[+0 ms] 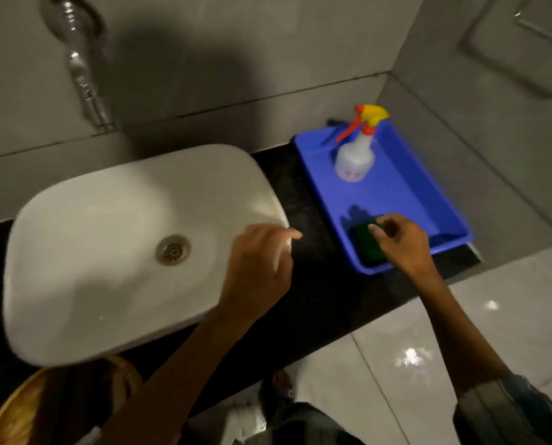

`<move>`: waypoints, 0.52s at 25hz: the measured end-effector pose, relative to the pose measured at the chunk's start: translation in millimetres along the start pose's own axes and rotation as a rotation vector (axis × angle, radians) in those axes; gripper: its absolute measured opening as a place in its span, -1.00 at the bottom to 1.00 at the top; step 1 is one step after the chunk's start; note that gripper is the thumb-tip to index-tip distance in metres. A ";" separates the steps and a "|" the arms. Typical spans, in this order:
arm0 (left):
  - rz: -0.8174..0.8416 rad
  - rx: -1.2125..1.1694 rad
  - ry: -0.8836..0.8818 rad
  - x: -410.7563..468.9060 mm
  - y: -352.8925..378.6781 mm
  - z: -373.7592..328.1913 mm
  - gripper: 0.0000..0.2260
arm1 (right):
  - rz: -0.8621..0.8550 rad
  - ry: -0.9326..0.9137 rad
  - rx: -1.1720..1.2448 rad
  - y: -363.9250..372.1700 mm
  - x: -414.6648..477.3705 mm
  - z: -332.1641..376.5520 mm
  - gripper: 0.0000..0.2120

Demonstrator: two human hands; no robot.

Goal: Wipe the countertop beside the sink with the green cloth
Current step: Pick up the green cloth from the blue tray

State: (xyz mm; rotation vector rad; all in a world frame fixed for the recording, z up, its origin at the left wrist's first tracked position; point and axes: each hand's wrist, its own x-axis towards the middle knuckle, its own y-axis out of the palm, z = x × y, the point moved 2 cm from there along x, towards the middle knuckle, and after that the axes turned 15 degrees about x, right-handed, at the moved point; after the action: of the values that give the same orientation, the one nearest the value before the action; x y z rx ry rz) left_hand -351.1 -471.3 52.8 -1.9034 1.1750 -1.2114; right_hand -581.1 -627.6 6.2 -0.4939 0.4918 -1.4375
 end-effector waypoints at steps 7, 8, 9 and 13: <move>0.611 0.176 0.373 46.3 161.7 -97.4 -0.71 | 0.245 0.374 -0.189 -7.5 88.7 -84.4 -0.36; 0.709 0.232 0.353 52.7 175.9 -98.0 -0.71 | 0.237 0.422 -0.137 -3.9 93.7 -88.3 -0.34; 0.788 0.283 0.342 58.6 187.6 -97.0 -0.69 | 0.228 0.467 -0.088 -1.8 97.2 -90.6 -0.32; 0.939 0.326 0.287 70.5 204.7 -93.3 -0.63 | 0.192 0.581 0.199 2.2 94.7 -85.7 -0.38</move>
State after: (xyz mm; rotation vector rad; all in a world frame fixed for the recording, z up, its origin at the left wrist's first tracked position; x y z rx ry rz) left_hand -496.7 -625.9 -49.5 -0.7581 1.6225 -1.0352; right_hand -623.4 -724.1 -66.1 0.1419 0.8220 -1.4152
